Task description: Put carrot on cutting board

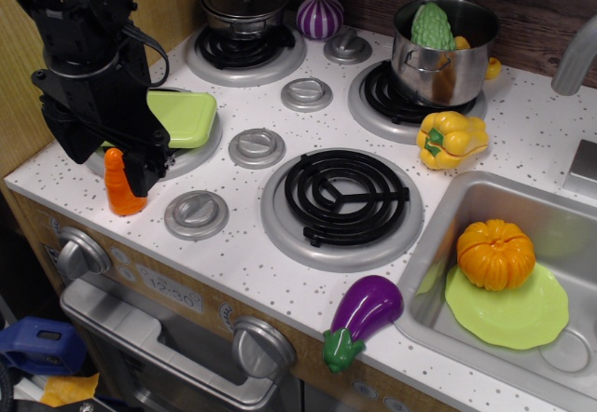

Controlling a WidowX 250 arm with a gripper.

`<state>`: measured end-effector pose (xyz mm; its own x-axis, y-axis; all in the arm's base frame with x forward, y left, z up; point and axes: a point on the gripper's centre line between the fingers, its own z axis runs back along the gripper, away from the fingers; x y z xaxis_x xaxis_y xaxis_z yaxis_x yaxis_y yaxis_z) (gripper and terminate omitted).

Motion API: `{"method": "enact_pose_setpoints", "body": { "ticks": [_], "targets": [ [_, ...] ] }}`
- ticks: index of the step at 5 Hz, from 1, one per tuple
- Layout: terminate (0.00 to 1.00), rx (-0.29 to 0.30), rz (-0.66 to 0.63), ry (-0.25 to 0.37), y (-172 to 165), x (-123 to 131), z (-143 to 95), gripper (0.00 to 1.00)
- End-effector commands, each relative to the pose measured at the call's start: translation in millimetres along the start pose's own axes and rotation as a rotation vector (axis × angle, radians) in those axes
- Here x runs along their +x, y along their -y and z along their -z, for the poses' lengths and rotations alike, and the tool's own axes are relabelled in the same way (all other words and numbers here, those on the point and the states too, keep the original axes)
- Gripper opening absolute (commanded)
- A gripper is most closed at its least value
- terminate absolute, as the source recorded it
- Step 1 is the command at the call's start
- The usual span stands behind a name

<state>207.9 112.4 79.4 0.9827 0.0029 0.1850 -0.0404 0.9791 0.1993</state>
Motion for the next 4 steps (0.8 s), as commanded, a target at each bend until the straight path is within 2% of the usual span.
{"method": "enact_pose_setpoints", "body": {
  "ticks": [1, 3, 4],
  "targets": [
    [0.0, 0.0, 0.0, 0.0, 0.0, 0.0, 0.0, 1.0],
    [0.0, 0.017, 0.074, 0.019, -34.0, 5.3, 10.7, 1.0],
    [0.0, 0.008, 0.103, 0.046, -52.8, 9.9, 19.3, 1.0]
  ]
}}
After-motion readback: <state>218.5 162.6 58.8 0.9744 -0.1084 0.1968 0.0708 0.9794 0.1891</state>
